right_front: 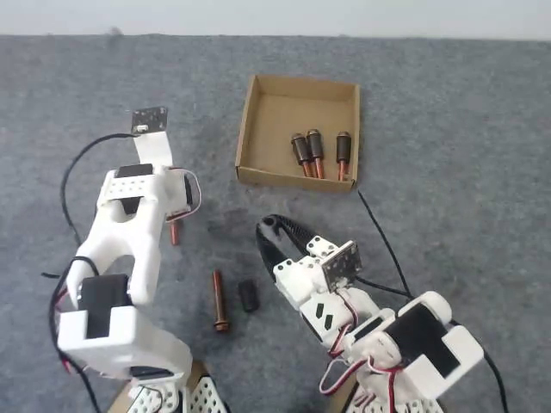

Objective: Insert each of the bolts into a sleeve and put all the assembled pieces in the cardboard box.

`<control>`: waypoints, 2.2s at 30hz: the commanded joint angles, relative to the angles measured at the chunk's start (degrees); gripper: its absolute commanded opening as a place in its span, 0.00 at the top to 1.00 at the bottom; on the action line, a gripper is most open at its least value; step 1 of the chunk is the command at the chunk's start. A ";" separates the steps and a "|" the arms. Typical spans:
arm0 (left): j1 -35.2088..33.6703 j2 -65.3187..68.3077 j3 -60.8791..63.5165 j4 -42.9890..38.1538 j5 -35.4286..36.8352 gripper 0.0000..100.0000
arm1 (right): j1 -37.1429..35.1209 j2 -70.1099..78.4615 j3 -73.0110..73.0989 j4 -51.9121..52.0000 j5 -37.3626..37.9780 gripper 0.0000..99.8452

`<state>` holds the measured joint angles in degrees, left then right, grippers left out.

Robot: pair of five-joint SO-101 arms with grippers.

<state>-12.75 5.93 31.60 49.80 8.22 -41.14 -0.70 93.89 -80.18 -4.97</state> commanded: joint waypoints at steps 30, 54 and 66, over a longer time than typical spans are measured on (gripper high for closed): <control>25.85 -54.42 30.73 -36.92 9.67 0.99 | -0.40 -2.42 -0.26 -1.01 -0.79 0.99; 34.20 -77.01 41.36 -28.48 9.58 0.99 | -0.40 -2.95 1.76 -6.11 -0.79 0.99; 35.96 -77.89 44.09 -28.57 9.58 0.99 | -0.40 -2.77 2.11 -7.87 -0.79 0.99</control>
<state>22.77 -70.20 76.00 23.52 17.10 -41.14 -0.70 94.95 -86.42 -5.23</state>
